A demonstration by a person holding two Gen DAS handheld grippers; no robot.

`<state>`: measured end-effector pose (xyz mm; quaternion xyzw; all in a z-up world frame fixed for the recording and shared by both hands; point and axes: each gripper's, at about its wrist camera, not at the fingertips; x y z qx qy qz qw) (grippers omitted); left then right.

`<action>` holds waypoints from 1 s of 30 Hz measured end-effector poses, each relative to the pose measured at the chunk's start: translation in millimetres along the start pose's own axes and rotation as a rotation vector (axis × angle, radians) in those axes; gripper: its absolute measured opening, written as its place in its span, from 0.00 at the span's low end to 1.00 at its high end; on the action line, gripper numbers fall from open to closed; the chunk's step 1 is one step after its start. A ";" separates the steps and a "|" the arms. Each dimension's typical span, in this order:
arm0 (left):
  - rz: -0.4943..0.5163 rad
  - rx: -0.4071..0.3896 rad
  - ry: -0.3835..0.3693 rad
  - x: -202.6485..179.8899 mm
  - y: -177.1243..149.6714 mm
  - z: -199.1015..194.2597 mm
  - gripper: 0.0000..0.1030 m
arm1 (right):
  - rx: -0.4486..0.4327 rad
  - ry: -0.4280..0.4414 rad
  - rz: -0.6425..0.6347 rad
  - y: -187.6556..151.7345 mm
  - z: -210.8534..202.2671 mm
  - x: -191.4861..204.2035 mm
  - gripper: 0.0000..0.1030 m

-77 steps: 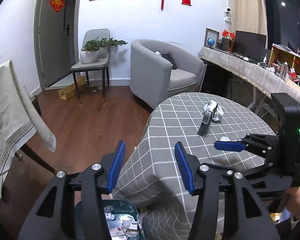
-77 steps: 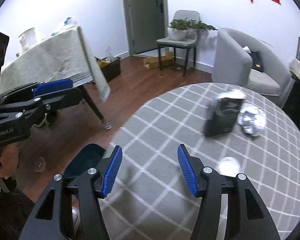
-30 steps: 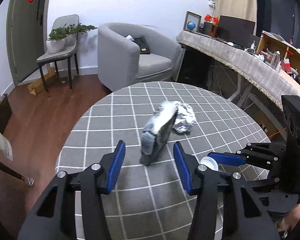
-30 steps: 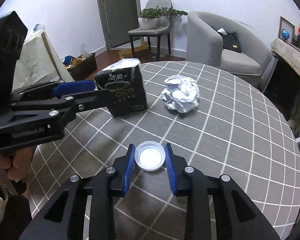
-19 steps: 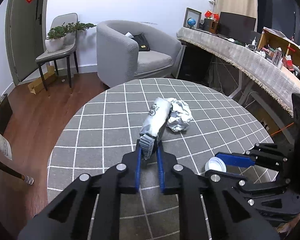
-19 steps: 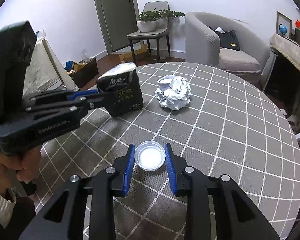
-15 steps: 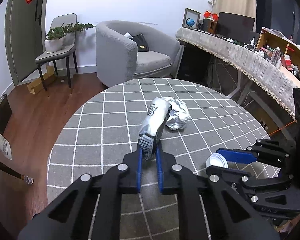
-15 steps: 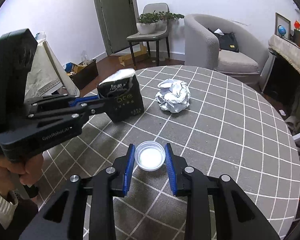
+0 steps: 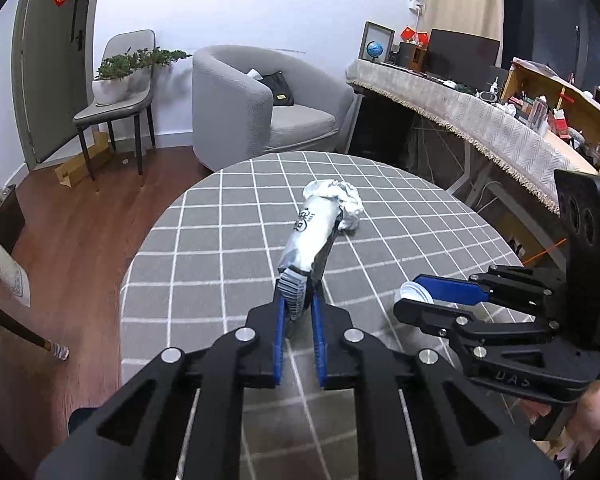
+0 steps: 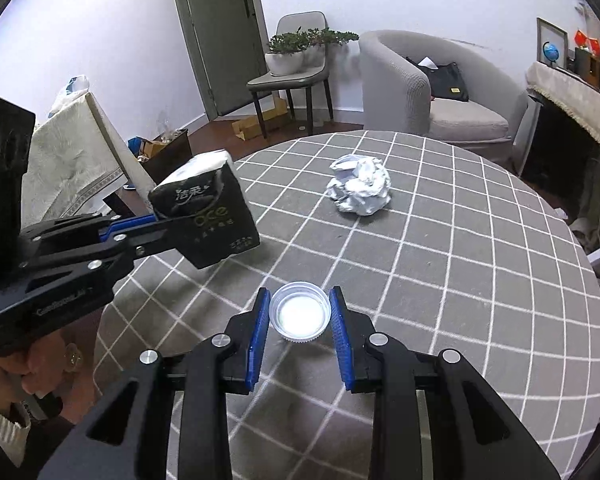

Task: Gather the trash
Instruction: 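Carry the white cap and black tissue box over the teal bin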

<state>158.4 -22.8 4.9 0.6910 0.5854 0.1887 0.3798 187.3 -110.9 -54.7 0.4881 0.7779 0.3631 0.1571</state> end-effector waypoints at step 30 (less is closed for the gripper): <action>-0.080 -0.031 0.147 54.6 -66.5 -96.0 0.13 | -0.027 0.083 -0.063 -35.4 -15.9 116.1 0.29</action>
Point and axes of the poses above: each gripper's, at about its wrist camera, not at the fingertips, and z roughly the way its jaws point, x to its left, y to its top, and after that the axes turned 2 degrees about -z, right-handed
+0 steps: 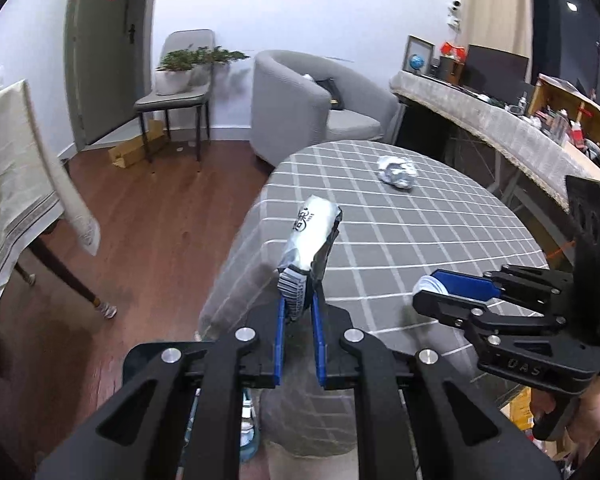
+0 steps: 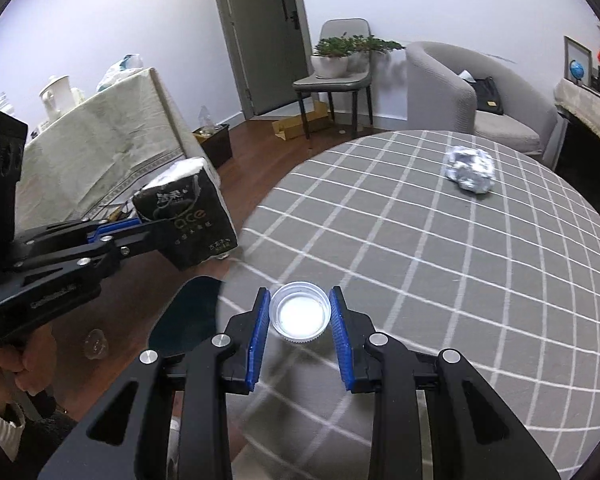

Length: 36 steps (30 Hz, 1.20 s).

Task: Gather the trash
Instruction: 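Carry the white cap and black tissue box over the teal bin, then open the left gripper to drop the tissue box while the right drops the cap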

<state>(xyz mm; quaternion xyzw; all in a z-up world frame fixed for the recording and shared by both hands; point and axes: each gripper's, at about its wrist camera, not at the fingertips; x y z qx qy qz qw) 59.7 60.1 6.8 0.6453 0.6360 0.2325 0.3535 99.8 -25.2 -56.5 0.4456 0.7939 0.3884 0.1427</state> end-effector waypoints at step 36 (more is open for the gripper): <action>-0.183 0.372 0.153 169.8 -108.1 34.1 0.13 | 0.103 0.083 -0.145 14.5 98.2 135.5 0.29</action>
Point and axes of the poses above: each gripper's, at about its wrist camera, not at the fingertips, and z roughly the way its jaws point, x to its left, y to its top, and after that the axes turned 2 degrees about -z, right-handed
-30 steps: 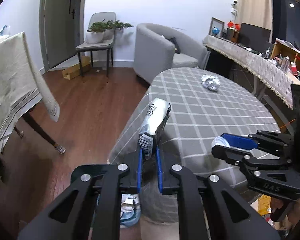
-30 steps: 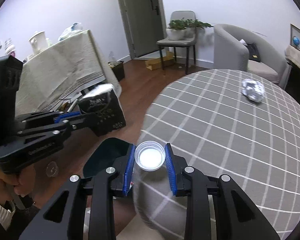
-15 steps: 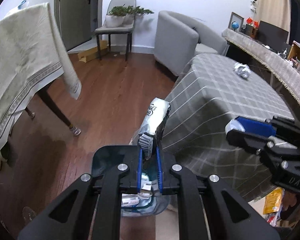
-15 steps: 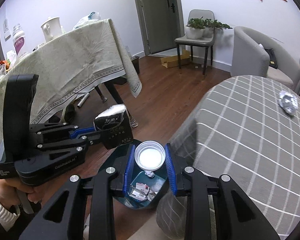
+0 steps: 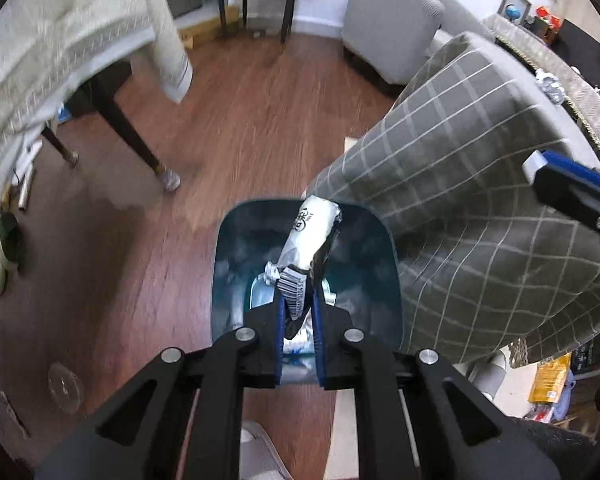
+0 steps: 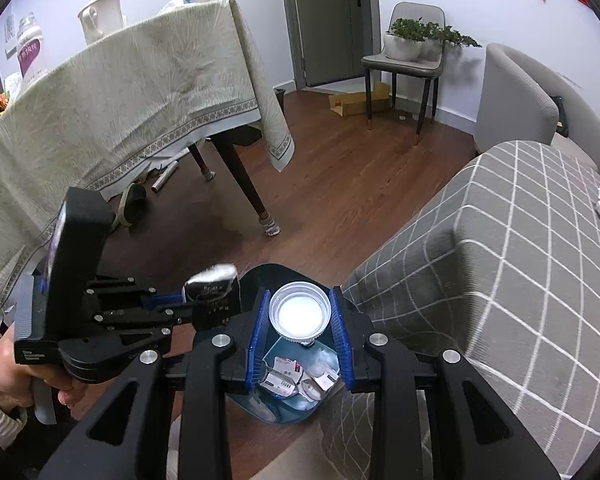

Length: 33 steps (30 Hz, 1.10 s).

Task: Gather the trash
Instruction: 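Open the left gripper to drop the tissue box while the right drops the cap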

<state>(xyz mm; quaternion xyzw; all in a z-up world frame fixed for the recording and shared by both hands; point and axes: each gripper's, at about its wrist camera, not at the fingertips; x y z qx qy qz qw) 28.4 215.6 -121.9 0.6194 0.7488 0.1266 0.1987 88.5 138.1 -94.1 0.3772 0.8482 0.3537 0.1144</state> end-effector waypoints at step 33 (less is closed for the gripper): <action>-0.062 -0.193 -0.072 24.7 19.1 -73.9 0.39 | 0.243 -0.025 -0.002 -28.8 124.5 30.8 0.29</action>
Point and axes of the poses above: each gripper's, at about its wrist camera, not at the fingertips, and z roughly the way its jaws point, x to its left, y to its top, and after that the axes turned 2 degrees about -z, right-handed
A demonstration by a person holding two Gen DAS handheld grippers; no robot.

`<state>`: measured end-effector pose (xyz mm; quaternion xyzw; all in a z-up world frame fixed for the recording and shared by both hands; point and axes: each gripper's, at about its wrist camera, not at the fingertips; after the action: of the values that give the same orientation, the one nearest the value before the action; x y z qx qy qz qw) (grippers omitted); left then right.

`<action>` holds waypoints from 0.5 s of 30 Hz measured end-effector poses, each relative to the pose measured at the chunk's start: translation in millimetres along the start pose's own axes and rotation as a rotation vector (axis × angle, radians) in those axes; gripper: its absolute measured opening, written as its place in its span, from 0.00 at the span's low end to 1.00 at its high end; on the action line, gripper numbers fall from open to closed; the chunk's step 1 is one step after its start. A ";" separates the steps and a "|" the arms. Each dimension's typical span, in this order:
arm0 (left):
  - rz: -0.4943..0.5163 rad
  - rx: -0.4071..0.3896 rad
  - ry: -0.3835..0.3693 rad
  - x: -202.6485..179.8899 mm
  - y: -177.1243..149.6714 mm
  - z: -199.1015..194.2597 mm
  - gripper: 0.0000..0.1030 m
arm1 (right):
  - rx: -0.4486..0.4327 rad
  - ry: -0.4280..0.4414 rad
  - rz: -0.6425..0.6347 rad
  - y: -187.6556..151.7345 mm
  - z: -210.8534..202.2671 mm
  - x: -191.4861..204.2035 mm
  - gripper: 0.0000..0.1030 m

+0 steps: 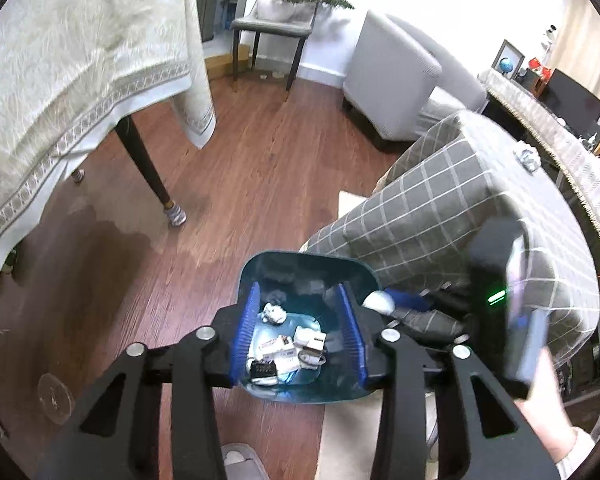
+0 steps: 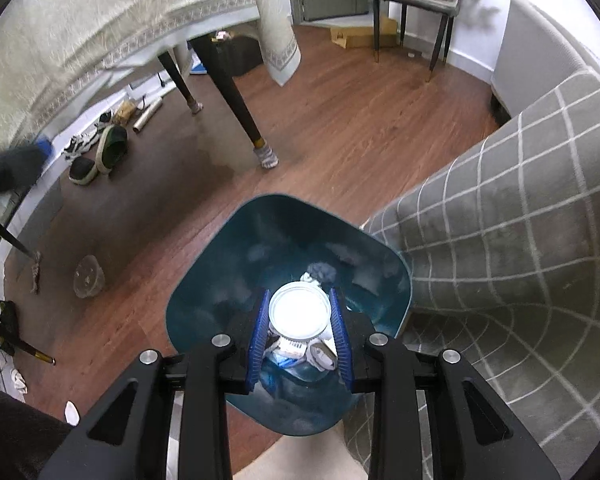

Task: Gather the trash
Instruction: 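Open the left gripper to drop the tissue box while the right drops the cap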

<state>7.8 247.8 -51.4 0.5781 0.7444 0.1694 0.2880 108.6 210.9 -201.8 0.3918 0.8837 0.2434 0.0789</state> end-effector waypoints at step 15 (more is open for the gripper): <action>0.095 -0.202 -0.061 -44.9 17.1 -67.6 0.33 | 0.123 -0.045 0.001 -33.6 30.3 -6.8 0.30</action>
<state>-14.0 214.9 21.6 0.5855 0.6863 0.2393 0.3591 101.3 197.8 -245.0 0.4018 0.8948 0.1800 0.0746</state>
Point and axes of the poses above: each gripper's, at about its wrist camera, not at the fingertips, and z roughly the way its jaws point, x to its left, y to its top, and after that the axes turned 2 degrees about -z, right-handed
